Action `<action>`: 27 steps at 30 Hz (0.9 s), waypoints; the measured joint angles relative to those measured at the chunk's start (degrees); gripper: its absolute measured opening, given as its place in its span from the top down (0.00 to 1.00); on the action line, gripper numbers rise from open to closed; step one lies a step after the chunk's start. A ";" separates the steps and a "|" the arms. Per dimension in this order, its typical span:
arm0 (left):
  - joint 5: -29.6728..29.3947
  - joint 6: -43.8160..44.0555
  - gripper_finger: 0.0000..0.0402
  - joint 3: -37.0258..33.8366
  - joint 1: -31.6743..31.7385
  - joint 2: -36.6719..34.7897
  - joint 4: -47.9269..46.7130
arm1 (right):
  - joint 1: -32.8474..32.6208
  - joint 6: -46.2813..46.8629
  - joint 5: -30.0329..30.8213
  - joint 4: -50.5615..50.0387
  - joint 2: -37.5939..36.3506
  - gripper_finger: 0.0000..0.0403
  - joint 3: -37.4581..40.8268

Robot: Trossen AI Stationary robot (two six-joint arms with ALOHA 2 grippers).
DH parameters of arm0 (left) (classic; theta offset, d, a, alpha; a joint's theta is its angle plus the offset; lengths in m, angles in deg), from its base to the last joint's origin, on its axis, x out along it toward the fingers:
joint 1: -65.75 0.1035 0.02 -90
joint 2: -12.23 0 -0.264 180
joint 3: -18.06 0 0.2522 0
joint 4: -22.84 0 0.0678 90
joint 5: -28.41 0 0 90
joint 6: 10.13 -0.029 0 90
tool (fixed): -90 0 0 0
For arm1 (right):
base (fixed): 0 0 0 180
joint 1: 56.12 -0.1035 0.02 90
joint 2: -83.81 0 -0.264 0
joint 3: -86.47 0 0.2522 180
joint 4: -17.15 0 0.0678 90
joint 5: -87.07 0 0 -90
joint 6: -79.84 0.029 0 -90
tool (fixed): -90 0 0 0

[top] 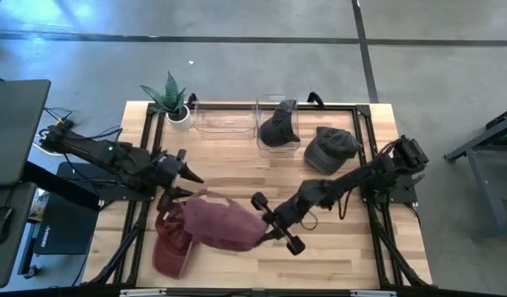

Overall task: Pick & Place hat
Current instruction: Put the right red cap into the left transparent bin

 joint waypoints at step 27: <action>7.81 -14.32 0.53 -8.54 -4.59 33.73 74.39 | 0.78 -14.52 1.39 -1.39 -7.47 0.97 0.00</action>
